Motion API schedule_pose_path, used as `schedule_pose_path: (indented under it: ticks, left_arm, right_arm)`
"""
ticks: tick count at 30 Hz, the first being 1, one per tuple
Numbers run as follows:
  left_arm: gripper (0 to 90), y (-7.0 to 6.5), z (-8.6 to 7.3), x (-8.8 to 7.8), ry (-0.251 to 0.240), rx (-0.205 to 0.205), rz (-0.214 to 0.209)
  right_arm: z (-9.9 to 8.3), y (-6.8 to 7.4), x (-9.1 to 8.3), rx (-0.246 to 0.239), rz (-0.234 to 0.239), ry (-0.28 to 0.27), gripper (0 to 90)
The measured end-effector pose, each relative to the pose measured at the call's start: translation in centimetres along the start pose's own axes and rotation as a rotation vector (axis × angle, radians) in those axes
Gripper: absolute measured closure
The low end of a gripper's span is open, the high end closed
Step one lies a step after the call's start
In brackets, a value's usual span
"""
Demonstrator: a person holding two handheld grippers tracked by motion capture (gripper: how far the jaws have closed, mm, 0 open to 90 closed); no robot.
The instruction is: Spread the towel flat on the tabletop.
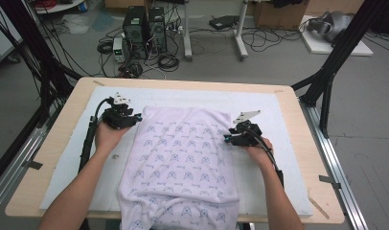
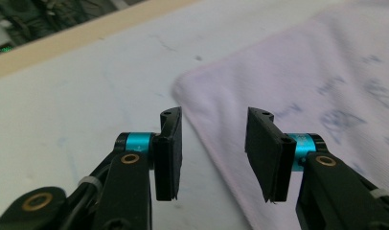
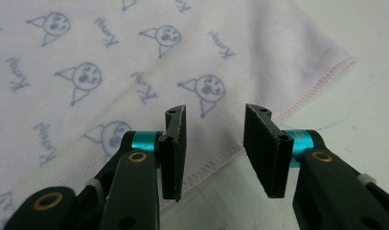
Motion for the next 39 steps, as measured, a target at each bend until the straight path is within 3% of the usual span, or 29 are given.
schedule_pose_path:
  ticks: [4, 8, 11, 14, 18, 20, 21, 23, 24, 26, 27, 32, 34, 36, 39]
  left_arm:
    - [56.1, -1.6, -1.5, -1.4, -0.034, 0.058, -0.058]
    - [56.1, -2.5, -3.4, -3.1, -0.046, 0.081, -0.112]
    - [55.5, -3.0, -4.7, -4.7, -0.058, 0.106, -0.15]
    - [51.9, -3.5, -6.0, -6.0, -0.05, 0.122, -0.207]
    - [51.0, -4.5, -7.9, -6.8, -0.015, 0.197, -0.262]
    - [60.7, -4.7, -8.6, -6.4, 0.012, 0.23, -0.274]
    - [64.6, -4.7, -8.6, -6.5, 0.001, 0.225, -0.286]
    - [85.2, -5.0, -8.7, -6.5, -0.014, 0.243, -0.269]
    - [87.4, -5.0, -8.6, -6.5, -0.015, 0.245, -0.267]
    - [88.2, -4.8, -8.5, -6.4, -0.023, 0.238, -0.241]
    - [88.3, -4.6, -8.4, -6.3, -0.029, 0.226, -0.22]
    - [88.4, -2.9, -7.4, -5.3, -0.067, 0.1, -0.16]
    - [88.3, -2.5, -6.8, -4.5, -0.08, 0.079, -0.12]
    - [87.8, -2.4, -6.4, -3.7, -0.079, 0.064, -0.105]
    - [78.8, -2.3, -6.2, -3.3, -0.067, 0.054, -0.091]
  right_arm:
    - [0.1, 1.1, -0.5, -0.021, 0.027, -0.011, 59.8]
    - [-0.4, 2.9, -1.3, -0.041, 0.064, -0.055, 59.0]
    - [-0.2, 4.7, -1.8, -0.061, 0.104, -0.02, 58.0]
    - [-0.4, 6.9, -2.2, -0.106, 0.158, -0.049, 56.2]
    - [-1.7, 9.0, -1.5, -0.134, 0.216, 0.008, 56.2]
    - [-2.3, 9.4, -0.9, -0.139, 0.228, 0.039, 60.1]
    - [-2.6, 9.4, -0.6, -0.15, 0.22, 0.054, 64.2]
    - [-2.8, 9.4, -0.3, -0.136, 0.229, 0.038, 76.4]
    - [-2.8, 9.3, -0.3, -0.137, 0.211, 0.036, 86.8]
    - [-2.5, 9.1, -0.3, -0.149, 0.207, 0.051, 87.5]
    - [-2.3, 9.1, -0.3, -0.163, 0.182, 0.054, 87.7]
    - [-0.4, 7.3, -0.9, -0.143, 0.102, 0.016, 87.9]
    - [0.4, 6.4, -0.7, -0.135, 0.073, 0.007, 87.8]
    - [0.8, 5.5, -0.1, -0.113, 0.047, 0.013, 87.3]
    - [0.9, 4.8, 0.8, -0.102, 0.048, 0.027, 79.4]
Point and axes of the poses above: each handheld gripper's, and its own axes: x roughly forward along the jaws, z roughly out of its top, y roughly to its left, the point moved 1 cm from there along x, roughly forward along the jaws, and after that the axes turned 14 degrees about z, right-handed, at the moved point
